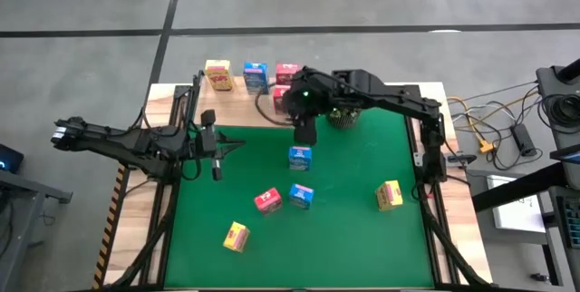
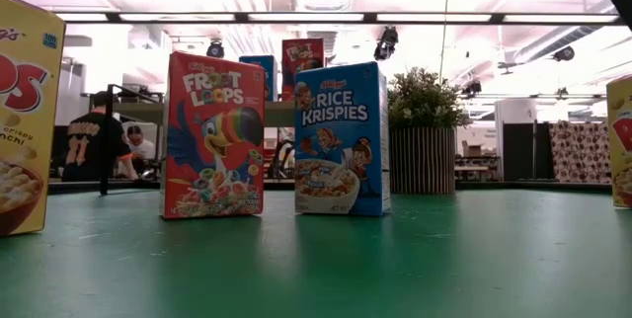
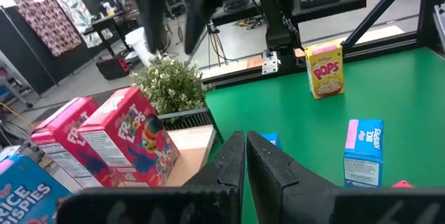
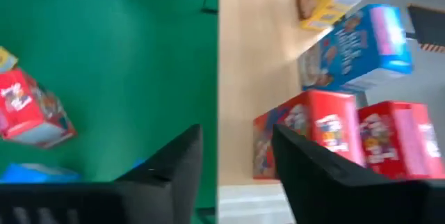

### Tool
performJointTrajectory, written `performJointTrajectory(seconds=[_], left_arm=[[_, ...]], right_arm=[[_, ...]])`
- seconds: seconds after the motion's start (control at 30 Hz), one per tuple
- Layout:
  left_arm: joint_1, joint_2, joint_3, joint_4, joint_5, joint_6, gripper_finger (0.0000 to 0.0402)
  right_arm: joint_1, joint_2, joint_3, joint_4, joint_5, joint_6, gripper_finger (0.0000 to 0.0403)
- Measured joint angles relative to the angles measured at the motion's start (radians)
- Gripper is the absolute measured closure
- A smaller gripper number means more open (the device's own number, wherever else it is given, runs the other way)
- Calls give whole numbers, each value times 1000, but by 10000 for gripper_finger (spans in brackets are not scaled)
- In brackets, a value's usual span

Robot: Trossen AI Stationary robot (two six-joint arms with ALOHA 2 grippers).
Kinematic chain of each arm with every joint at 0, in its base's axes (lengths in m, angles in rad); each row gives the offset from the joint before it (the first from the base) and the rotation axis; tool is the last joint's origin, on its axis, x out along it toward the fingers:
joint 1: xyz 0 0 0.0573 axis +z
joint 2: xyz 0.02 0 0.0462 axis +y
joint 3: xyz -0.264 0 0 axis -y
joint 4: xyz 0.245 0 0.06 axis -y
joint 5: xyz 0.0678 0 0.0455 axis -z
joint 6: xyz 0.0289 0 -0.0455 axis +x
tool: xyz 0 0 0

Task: Stack cereal on shelf
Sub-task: Put the right red cereal box on the shelf aligned with the other red cereal box

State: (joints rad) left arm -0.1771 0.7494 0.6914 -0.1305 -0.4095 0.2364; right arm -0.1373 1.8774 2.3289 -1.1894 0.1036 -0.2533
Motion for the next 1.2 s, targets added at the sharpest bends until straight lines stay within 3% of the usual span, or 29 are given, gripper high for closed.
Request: performJointTrajectory(seconds=[0.13, 0.33, 0.5, 0.57, 0.83, 1.2], left_arm=[[0, 0, 0, 7, 0, 17, 402], [0, 0, 0, 6, 0, 22, 402], [0, 0, 0, 3, 0, 22, 402], [0, 0, 0, 3, 0, 24, 402], [0, 0, 0, 4, 0, 35, 402], [0, 0, 0, 10, 0, 35, 402]], right_arm=[[23, 3, -88, 28, 1, -4, 315], [47, 4, -291, 216, 37, -19, 388], [74, 4, -435, 386, 271, -80, 390], [84, 4, -477, 434, 316, -104, 390], [73, 4, -567, 572, 423, -75, 390], [7, 4, -599, 623, 431, -58, 390]])
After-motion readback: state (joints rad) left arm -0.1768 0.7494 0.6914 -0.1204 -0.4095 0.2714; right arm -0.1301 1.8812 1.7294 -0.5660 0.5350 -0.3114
